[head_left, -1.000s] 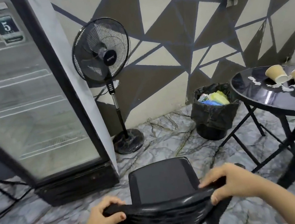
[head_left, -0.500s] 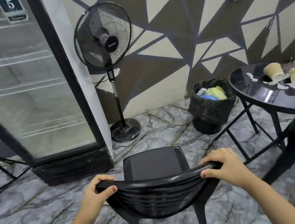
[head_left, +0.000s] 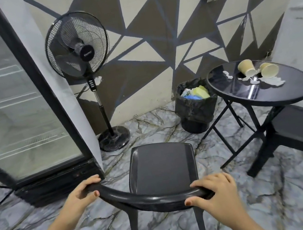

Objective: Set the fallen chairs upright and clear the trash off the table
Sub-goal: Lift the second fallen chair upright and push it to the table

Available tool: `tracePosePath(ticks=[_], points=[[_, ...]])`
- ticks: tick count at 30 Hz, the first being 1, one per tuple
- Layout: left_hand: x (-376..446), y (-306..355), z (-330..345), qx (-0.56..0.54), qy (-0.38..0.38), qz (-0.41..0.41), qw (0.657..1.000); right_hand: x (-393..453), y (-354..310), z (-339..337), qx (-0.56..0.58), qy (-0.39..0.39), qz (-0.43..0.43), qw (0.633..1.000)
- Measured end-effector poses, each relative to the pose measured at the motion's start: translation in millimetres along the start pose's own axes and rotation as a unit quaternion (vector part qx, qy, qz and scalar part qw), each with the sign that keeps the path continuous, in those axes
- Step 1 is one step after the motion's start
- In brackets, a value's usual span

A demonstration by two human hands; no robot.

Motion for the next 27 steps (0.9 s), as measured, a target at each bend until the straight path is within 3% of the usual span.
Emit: tracePosePath(ticks=[3, 8, 12, 15, 20, 27], points=[[24.4, 17.3, 13.6, -0.004, -0.063, -0.029, 0.998, -9.7, 10.3, -14.5, 0.005, -0.015, 0.027, 1.000], [69.9, 54.4, 55.0, -0.007, -0.177, -0.074, 0.981, -1.0, 49.2, -55.8, 0.044, -0.137, 0.028, 0.989], [103.7, 84.9, 110.3, -0.020, -0.190, -0.063, 0.980, 21.4, 84.8, -78.1, 0.073, -0.069, 0.078, 0.992], [126.8, 101.9, 141.4, -0.006, -0.194, -0.062, 0.979, 38.9, 103.9, -85.3, 0.095, -0.077, 0.124, 0.985], [156.9, 111.6, 160.5, 0.113, -0.250, -0.051, 0.960, 48.4, 124.2, -87.4, 0.134, -0.028, 0.157, 0.978], [188.8, 120.0, 190.9, 0.140, -0.276, 0.001, 0.951, 54.0, 149.4, -89.1, 0.139, 0.005, 0.186, 0.973]])
Point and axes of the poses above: each hand's wrist, its own x-axis towards the middle knuckle, its own z-axis out of the palm, y = z × x, the point moved 2 cm from there along x, towards the middle knuckle, and after that the axes turned 3 degrees about y, right-handed, at the moved point
